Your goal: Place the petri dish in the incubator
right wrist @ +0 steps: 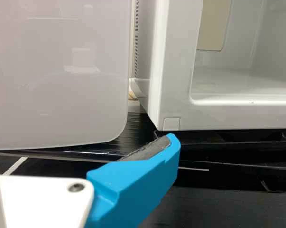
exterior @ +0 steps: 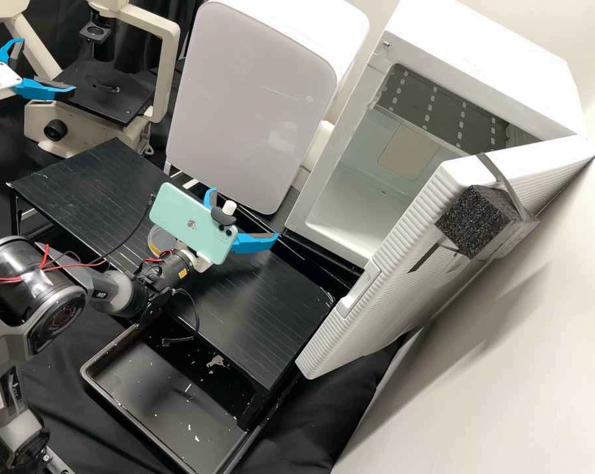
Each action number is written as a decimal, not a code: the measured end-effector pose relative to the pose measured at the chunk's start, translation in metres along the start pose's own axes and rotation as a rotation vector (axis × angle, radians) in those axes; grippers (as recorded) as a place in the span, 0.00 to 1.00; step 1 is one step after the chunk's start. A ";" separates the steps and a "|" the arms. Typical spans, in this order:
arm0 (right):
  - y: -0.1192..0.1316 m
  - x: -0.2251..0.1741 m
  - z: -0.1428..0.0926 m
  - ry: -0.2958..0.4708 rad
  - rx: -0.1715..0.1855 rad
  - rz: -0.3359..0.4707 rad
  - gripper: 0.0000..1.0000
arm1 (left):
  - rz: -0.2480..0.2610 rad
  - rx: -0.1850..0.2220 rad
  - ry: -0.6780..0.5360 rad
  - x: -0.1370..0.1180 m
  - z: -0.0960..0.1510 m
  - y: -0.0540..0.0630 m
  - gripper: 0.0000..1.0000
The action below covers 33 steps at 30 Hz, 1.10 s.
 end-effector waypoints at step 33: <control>-0.042 -0.122 -0.021 0.236 -0.041 -0.090 1.00 | 0.000 0.000 0.000 0.000 0.000 0.000 1.00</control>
